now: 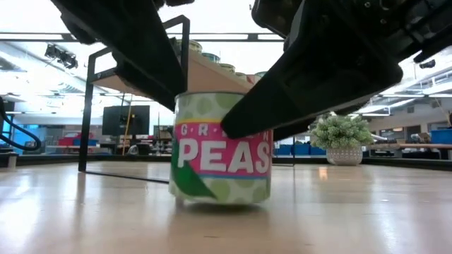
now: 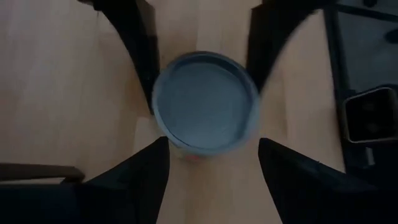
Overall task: Pick and place cans onto a shelf
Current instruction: Put the canned peas on the shelf
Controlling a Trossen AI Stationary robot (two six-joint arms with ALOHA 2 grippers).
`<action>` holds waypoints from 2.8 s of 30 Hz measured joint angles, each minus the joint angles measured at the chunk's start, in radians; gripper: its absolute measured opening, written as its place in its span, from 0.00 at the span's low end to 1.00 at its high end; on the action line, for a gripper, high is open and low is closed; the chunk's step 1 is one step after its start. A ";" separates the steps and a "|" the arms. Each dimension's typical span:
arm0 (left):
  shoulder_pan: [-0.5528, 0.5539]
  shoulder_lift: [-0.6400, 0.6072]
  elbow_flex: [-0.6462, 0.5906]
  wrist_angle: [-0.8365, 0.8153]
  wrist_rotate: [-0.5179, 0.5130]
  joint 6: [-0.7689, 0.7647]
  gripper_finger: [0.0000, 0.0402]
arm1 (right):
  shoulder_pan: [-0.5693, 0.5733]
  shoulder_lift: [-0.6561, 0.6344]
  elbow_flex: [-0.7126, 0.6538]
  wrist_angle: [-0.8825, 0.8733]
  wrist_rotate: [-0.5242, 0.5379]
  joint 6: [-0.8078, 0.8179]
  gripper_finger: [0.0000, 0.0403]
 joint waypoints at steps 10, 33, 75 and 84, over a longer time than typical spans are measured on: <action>-0.044 -0.112 0.001 -0.010 0.046 0.031 0.62 | -0.032 -0.181 0.000 -0.255 -0.024 -0.068 0.72; 0.009 -0.467 0.001 -0.290 0.117 0.060 0.53 | -0.379 -0.598 0.000 -0.630 -0.178 -0.173 0.72; 0.134 -0.609 0.000 -0.406 0.103 0.164 0.51 | -0.599 -0.559 0.063 -0.545 -0.168 -0.366 0.93; 0.134 -0.609 0.000 -0.408 0.103 0.159 0.51 | -0.578 -0.559 0.181 -0.683 -0.143 -0.410 0.92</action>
